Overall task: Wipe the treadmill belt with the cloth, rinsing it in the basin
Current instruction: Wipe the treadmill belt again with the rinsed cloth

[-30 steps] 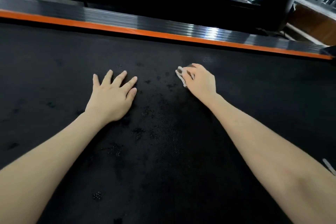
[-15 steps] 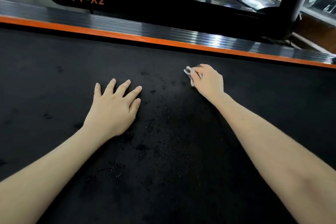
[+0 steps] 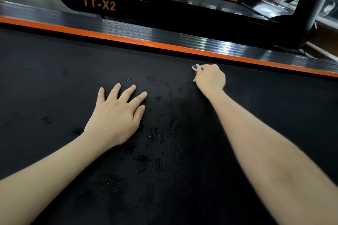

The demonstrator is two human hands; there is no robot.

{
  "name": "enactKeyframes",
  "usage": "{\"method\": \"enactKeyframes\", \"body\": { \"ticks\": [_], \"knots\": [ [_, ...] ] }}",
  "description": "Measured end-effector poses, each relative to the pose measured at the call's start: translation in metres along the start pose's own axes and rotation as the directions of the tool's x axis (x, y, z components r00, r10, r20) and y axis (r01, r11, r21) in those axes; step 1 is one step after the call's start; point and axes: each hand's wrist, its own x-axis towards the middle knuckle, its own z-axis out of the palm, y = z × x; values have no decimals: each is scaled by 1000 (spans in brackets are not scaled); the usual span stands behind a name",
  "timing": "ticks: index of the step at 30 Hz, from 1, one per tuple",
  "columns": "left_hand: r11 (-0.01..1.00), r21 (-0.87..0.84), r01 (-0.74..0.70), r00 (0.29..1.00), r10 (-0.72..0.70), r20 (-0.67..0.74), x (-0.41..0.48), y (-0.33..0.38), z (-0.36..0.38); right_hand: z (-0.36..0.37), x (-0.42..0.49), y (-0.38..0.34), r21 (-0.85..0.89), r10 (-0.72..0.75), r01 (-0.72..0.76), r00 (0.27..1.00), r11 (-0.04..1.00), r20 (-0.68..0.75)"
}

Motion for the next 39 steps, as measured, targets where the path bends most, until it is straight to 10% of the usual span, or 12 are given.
{"method": "enactKeyframes", "body": {
  "ticks": [2,9,20,26,32,39],
  "knots": [
    [1000,-3,1,1000,-1,9,0,1,-1,16,-7,-37,-77,63,-64,998,995,-21],
    [1000,2,-13,999,13,34,-2,-1,-2,21,-56,-82,164,-422,401,898,901,122],
    [1000,4,-3,1000,3,9,0,3,-1,19,28,-3,-40,172,-176,980,984,-97],
    [998,47,-36,999,37,-30,2,-1,2,43,14,-89,99,-114,113,994,989,3],
    [1000,-16,-13,1000,13,2,0,-3,-2,15,-8,-70,43,-499,500,848,865,177],
    [1000,2,11,1000,-11,28,-2,3,-4,-37,-31,42,-38,-174,177,982,983,74]
  ]
}}
